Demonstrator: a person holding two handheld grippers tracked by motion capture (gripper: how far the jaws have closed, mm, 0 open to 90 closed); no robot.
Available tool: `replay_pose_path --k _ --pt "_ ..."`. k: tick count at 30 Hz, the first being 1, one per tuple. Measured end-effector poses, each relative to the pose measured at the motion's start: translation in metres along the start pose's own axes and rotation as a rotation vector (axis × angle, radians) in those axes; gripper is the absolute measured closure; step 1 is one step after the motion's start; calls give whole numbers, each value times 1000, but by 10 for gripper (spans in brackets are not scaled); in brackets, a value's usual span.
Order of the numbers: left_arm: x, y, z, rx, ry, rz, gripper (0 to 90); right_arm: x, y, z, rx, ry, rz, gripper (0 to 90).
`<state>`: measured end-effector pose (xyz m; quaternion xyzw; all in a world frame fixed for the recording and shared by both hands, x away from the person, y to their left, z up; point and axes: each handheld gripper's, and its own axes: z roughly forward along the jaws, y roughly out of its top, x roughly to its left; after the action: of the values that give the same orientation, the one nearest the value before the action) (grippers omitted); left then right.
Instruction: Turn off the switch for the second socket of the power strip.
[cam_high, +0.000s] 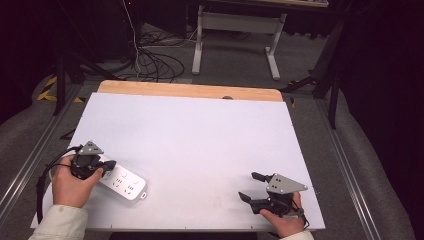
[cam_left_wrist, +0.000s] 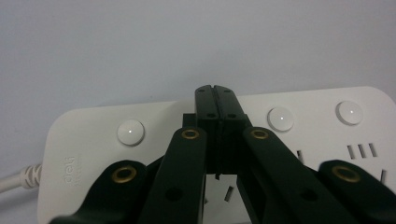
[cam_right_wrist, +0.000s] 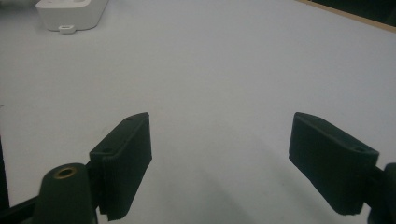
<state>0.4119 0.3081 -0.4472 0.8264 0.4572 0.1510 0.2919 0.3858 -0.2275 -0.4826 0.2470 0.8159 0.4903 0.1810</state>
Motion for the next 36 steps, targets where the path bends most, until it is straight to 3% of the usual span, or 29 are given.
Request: replay_pose_path --k 18,25,36 --pt "-1 -1 2 5 9 12 898 0 0 0 1 3 -3 222" --pt "2 -3 4 -10 -12 -11 898 0 0 0 1 5 -3 222" --pt "2 -4 5 -16 -9 -12 898 0 0 1 4 5 -1 223"
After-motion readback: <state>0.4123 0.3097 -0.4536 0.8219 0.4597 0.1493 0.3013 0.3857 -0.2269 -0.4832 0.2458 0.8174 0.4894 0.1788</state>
